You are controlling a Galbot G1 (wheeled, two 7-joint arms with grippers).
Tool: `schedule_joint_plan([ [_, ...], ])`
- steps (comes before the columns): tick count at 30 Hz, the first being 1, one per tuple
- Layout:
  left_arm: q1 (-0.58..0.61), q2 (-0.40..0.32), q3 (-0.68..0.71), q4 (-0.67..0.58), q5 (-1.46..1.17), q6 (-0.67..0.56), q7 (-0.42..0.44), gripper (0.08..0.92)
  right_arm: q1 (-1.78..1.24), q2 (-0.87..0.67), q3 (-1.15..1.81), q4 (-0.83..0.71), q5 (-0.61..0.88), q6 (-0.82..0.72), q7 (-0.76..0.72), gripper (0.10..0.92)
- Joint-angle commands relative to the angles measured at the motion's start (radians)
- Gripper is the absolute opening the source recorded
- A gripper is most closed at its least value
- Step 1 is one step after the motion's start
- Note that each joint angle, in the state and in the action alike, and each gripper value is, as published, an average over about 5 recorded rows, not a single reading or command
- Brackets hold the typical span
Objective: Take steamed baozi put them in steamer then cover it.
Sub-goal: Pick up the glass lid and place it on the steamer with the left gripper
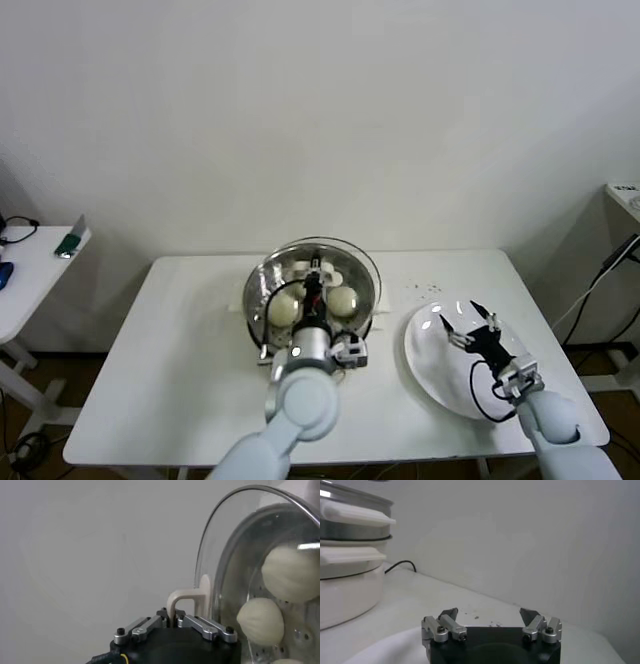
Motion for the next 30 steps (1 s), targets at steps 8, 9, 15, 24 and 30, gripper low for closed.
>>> schedule_joint_plan([
  [8,-0.011,-0.043,0.004,0.092,0.089,0.024,0.036,0.157,-0.005,-0.007,0.021,0.006,0.054,0.008,-0.018,0.823],
  [9,-0.012,-0.043,0.002,0.095,0.09,0.024,0.035,0.157,-0.005,-0.007,0.023,0.005,0.055,0.009,-0.019,0.823],
  [15,-0.021,-0.031,0.0,0.105,0.083,0.027,0.019,0.157,-0.005,-0.005,0.026,0.002,0.055,0.012,-0.024,0.823],
  [24,-0.015,-0.018,-0.01,0.098,0.066,0.031,0.014,0.157,-0.008,-0.005,0.029,0.0,0.052,0.013,-0.028,0.823],
  [30,-0.007,-0.021,-0.005,0.101,0.049,0.035,0.0,0.157,-0.009,-0.002,0.029,0.0,0.05,0.013,-0.031,0.823],
])
